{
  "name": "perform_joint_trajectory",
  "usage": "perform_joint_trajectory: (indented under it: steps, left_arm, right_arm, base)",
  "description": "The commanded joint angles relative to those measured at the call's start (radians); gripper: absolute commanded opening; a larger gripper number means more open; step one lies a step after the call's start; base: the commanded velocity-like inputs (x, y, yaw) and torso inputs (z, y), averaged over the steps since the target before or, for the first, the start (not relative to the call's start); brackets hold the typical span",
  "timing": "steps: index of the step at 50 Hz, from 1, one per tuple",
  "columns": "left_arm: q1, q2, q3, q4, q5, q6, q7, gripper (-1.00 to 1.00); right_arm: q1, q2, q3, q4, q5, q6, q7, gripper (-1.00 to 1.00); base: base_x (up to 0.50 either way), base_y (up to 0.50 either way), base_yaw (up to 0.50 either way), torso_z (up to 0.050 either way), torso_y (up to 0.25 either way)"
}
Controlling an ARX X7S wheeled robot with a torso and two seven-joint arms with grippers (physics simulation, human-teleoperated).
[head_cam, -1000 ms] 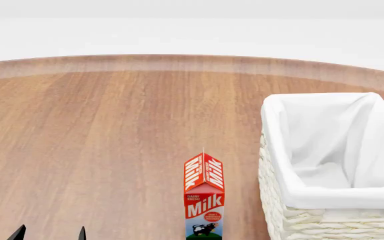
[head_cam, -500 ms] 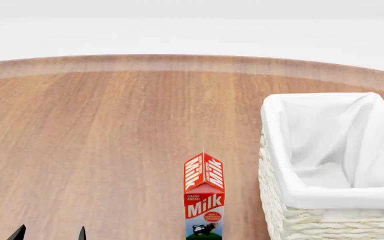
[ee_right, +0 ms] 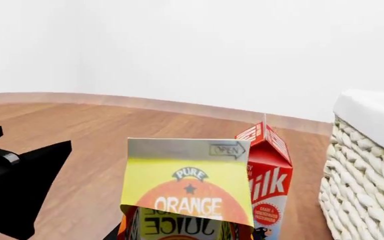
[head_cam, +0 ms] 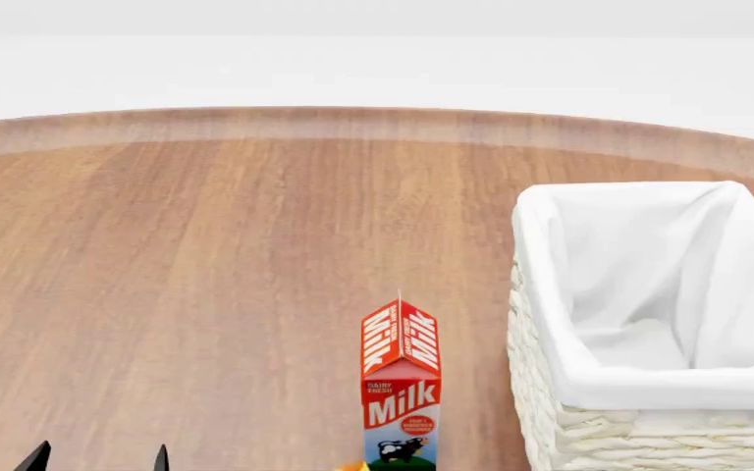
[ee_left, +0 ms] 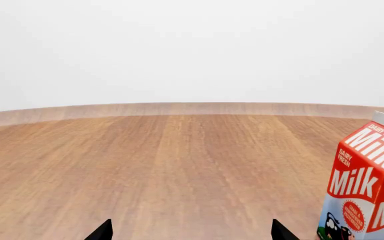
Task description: Pick up the orange juice, and put it in the basket.
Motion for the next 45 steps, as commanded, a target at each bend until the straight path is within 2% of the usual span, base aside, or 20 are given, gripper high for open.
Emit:
perform_joint_trajectory:
  steps: [1,45]
  left_arm:
    - [-0.001,-0.003,0.004,0.0,-0.003,0.001,-0.004,1.0]
    - [-0.005,-0.014,0.019,-0.002,-0.014,0.006,-0.017,1.0]
  right_arm:
    - [-0.01,0.026,0.004,-0.129,-0.055,0.051,0.023,-1.0]
    - [0.008,0.076,0.015,-0.483,-0.093,0.282,0.062,-1.0]
  base:
    - [0.0,0.0,0.0,0.0,0.0]
    - [0.0,0.0,0.0,0.0,0.001]
